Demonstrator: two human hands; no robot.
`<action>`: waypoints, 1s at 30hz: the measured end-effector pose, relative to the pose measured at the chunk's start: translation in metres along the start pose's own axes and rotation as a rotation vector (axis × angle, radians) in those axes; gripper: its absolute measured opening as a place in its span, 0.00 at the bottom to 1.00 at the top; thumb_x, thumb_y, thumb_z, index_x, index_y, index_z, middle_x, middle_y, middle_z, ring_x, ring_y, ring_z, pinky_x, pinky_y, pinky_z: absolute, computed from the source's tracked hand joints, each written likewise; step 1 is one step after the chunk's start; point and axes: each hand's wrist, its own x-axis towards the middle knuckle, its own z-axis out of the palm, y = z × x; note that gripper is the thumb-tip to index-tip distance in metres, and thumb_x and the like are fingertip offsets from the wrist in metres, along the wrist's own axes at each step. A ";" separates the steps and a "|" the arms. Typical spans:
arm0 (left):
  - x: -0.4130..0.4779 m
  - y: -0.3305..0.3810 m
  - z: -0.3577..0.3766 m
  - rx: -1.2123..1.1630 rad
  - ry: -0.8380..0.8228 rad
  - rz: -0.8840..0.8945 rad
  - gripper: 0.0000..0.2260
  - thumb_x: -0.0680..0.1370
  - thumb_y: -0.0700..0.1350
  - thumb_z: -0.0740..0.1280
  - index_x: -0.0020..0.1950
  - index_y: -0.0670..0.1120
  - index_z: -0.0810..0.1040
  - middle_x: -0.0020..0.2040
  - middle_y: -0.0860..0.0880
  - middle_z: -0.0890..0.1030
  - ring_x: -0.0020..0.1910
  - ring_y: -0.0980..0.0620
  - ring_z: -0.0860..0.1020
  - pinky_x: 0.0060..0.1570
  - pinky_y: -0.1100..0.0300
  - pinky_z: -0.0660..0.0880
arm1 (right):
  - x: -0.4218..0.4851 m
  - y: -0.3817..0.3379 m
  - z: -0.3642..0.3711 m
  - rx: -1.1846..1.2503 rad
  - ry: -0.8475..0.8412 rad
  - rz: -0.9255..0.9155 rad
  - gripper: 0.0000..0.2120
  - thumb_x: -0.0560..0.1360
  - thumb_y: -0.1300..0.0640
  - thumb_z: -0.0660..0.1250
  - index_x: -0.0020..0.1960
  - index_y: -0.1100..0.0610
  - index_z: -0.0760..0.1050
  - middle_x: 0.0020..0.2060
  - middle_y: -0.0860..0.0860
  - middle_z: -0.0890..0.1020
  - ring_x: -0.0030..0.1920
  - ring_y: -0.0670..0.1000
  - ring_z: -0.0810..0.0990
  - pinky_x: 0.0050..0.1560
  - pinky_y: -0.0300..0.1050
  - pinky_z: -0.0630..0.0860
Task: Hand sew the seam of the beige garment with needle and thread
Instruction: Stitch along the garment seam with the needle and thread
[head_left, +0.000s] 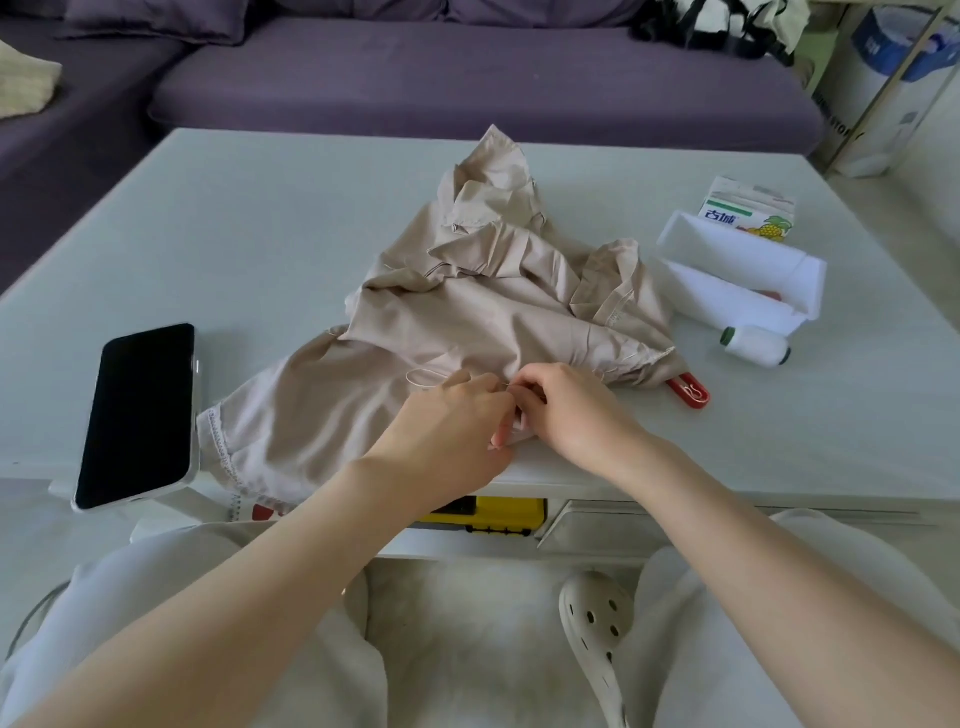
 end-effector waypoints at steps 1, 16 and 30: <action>-0.001 -0.001 0.001 -0.031 0.009 -0.005 0.01 0.75 0.47 0.64 0.45 0.51 0.74 0.47 0.55 0.72 0.50 0.54 0.70 0.40 0.61 0.70 | -0.001 0.000 0.000 -0.018 0.001 0.001 0.11 0.80 0.56 0.57 0.42 0.52 0.75 0.38 0.48 0.81 0.40 0.50 0.78 0.40 0.46 0.73; -0.011 -0.004 -0.015 -0.124 0.365 0.027 0.11 0.69 0.38 0.52 0.37 0.45 0.73 0.37 0.52 0.67 0.35 0.52 0.65 0.34 0.72 0.53 | -0.007 0.007 -0.003 -0.076 -0.019 -0.068 0.11 0.81 0.55 0.57 0.43 0.53 0.74 0.34 0.47 0.77 0.32 0.44 0.72 0.32 0.40 0.65; -0.022 -0.011 0.003 0.076 0.113 0.004 0.05 0.66 0.49 0.67 0.36 0.48 0.76 0.33 0.53 0.75 0.31 0.49 0.74 0.34 0.54 0.76 | -0.013 0.007 -0.005 0.001 0.043 -0.154 0.10 0.81 0.56 0.59 0.48 0.56 0.79 0.34 0.44 0.78 0.30 0.39 0.72 0.42 0.42 0.74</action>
